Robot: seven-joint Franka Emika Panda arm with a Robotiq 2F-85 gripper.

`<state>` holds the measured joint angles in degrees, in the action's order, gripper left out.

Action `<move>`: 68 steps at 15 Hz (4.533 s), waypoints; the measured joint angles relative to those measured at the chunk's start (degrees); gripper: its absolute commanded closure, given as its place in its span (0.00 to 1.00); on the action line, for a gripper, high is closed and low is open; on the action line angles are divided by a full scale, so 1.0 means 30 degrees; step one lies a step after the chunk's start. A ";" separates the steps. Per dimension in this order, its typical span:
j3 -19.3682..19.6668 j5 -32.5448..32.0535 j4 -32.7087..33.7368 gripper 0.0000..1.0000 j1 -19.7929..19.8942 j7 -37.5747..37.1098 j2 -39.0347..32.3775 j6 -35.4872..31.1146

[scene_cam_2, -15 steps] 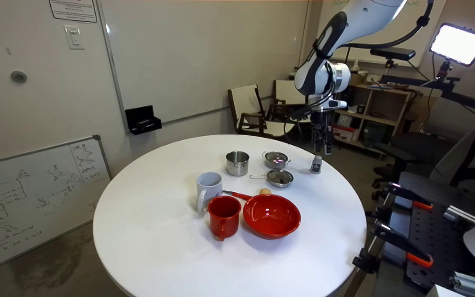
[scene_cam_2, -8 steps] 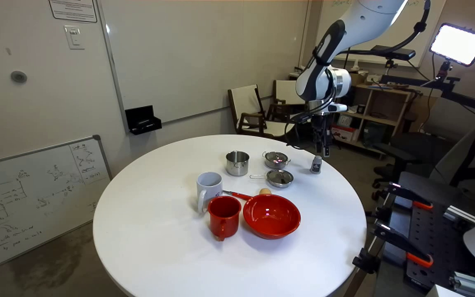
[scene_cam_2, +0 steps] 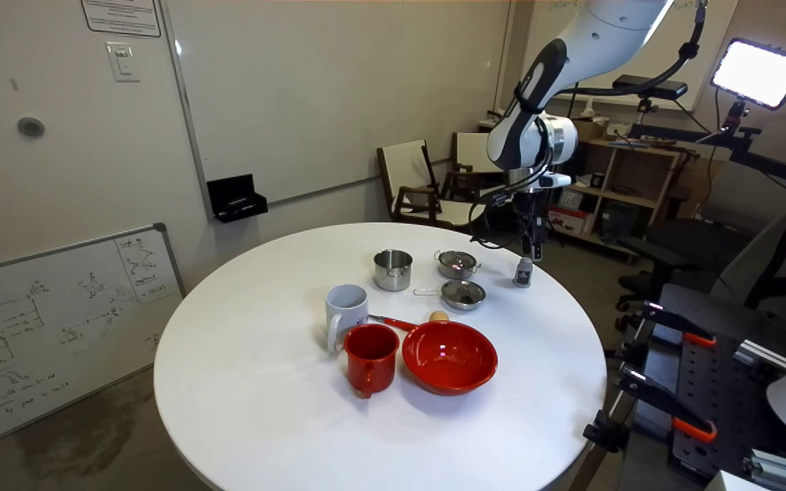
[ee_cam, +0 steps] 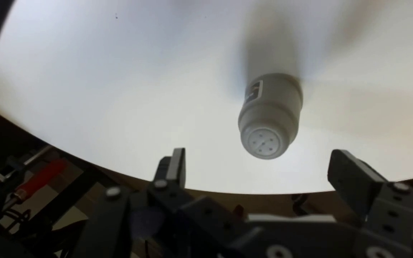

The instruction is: Move the salt shaker to the left

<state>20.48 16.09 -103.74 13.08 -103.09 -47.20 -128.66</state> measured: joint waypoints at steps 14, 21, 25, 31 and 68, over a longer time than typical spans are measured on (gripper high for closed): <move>-0.0356 0.0081 0.1411 0.00 0.0566 -0.0869 -0.1654 0.0064; -0.0583 0.0137 0.1945 0.49 0.0845 -0.1304 -0.1912 0.0205; -0.0723 0.0175 0.2090 0.78 0.0986 -0.1492 -0.1954 0.0246; -0.0710 0.0168 0.2332 0.81 0.1081 -0.2064 -0.1917 0.0389; -0.1239 -0.4461 -0.0832 0.81 -0.1200 1.8560 0.0004 -0.6936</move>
<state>16.76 2.71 -106.24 9.48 -47.41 -47.19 -149.46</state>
